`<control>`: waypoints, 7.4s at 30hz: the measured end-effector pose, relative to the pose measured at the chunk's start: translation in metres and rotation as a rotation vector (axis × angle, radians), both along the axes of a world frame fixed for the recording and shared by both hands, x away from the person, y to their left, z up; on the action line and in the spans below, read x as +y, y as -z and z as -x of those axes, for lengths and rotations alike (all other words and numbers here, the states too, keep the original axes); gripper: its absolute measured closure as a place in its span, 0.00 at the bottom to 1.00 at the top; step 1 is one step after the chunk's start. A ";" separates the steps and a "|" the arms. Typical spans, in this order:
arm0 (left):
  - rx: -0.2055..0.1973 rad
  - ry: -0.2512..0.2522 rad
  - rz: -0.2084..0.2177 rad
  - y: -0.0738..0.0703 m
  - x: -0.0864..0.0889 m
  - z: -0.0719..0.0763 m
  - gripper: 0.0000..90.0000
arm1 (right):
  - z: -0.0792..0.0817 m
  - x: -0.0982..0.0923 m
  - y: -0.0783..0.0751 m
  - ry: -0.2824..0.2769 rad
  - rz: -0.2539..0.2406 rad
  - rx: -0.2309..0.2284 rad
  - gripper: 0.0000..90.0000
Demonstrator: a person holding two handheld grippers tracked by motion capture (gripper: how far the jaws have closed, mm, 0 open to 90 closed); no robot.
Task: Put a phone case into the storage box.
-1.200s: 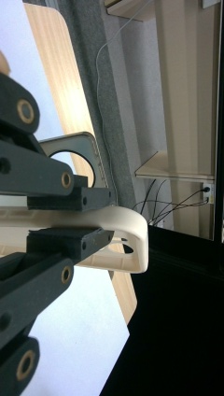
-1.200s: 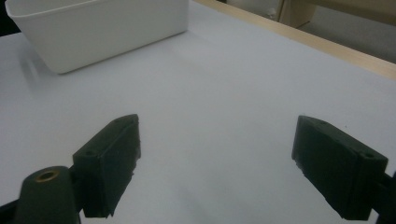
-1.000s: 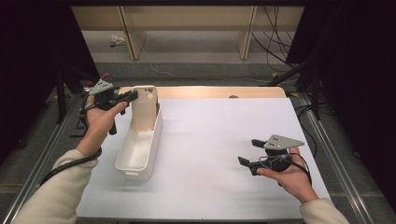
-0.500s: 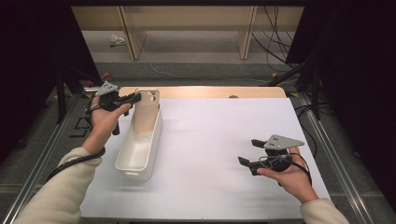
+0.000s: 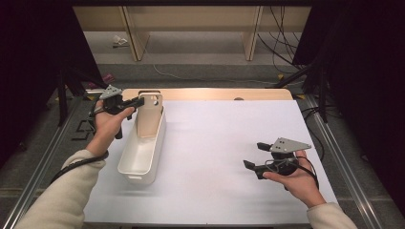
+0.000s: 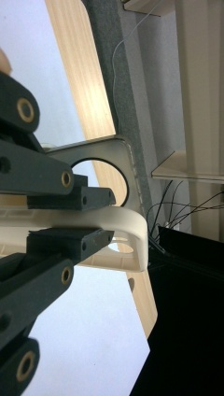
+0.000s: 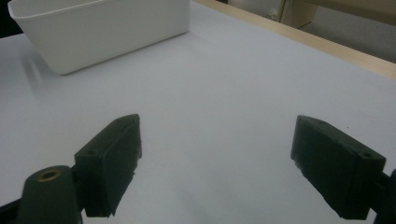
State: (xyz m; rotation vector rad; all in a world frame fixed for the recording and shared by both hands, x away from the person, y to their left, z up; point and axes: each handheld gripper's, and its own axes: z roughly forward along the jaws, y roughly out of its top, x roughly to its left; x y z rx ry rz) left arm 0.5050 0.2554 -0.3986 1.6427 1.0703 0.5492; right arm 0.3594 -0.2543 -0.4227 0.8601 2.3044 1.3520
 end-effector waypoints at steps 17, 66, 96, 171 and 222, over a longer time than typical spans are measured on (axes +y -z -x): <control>0.017 -0.017 -0.019 0.007 0.000 -0.007 0.89 | 0.000 0.000 0.000 -0.001 -0.003 0.000 0.19; 0.026 -0.073 -0.170 0.011 0.002 -0.018 0.75 | 0.000 0.000 0.000 -0.008 -0.006 0.001 0.20; 0.066 -0.047 -0.149 -0.010 0.000 0.010 0.39 | 0.000 0.001 0.000 -0.008 -0.005 0.002 0.19; -0.049 0.216 -0.151 -0.002 -0.034 0.135 0.00 | 0.002 0.001 -0.001 -0.009 -0.004 -0.005 0.18; -0.060 0.229 -0.174 0.015 -0.031 0.162 0.00 | 0.015 -0.007 -0.003 0.002 -0.020 -0.013 0.18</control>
